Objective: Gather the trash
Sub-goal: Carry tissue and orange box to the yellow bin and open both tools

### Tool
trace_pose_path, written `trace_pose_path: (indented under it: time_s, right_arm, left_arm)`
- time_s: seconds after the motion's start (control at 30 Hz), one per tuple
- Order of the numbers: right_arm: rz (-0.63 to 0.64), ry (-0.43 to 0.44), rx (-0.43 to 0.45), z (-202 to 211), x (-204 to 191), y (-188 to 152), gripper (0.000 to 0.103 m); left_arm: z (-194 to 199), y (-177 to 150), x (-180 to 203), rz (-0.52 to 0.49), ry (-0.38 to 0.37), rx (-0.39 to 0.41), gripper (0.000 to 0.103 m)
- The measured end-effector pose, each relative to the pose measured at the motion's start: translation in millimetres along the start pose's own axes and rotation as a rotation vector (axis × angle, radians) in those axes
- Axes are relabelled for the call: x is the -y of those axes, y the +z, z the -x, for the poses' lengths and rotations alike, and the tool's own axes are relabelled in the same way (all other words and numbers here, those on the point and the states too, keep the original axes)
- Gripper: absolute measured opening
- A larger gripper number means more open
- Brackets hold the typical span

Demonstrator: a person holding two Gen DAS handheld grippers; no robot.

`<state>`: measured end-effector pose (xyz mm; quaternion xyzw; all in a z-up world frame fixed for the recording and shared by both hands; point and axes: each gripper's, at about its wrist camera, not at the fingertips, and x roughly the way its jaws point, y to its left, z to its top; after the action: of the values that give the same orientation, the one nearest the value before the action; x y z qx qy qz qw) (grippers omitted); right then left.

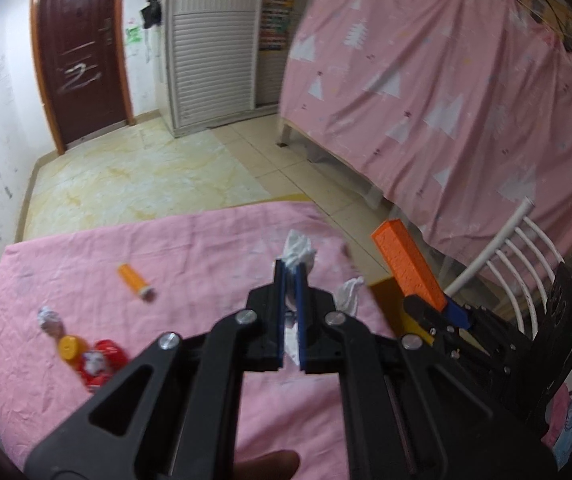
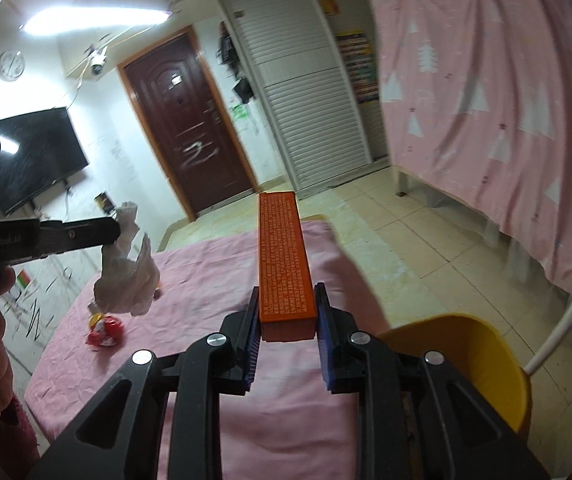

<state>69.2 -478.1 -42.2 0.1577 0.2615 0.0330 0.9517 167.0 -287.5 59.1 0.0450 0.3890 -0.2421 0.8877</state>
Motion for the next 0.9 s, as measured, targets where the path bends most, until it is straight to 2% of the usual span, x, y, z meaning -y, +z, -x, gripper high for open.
trace_pose_path:
  time_s: [0.27,0.5,0.83,0.9]
  right_arm:
    - [-0.088,-0.050,0.044,24.3,56.4,-2.9,0.018]
    - [-0.145,-0.067,0.060,29.8,86.3,-6.6,0.018]
    - [-0.202,-0.110,0.061,29.5,118.8,-10.3,0.018]
    - [-0.211,-0.120,0.058,29.3,125.0,-11.5,0.018]
  left_arm:
    - [-16.7,-1.1,66.7,-0.098,-0.050,-0.020,0.003]
    - [-32.0,-3.1,111.3,-0.172,-0.083,-0.051,0.003]
    - [-61.5,-2.9,148.3,-0.198,-0.104,-0.101,0.003]
    - [-66.6,-3.1,150.1,-0.196,-0.101,-0.109,0.009]
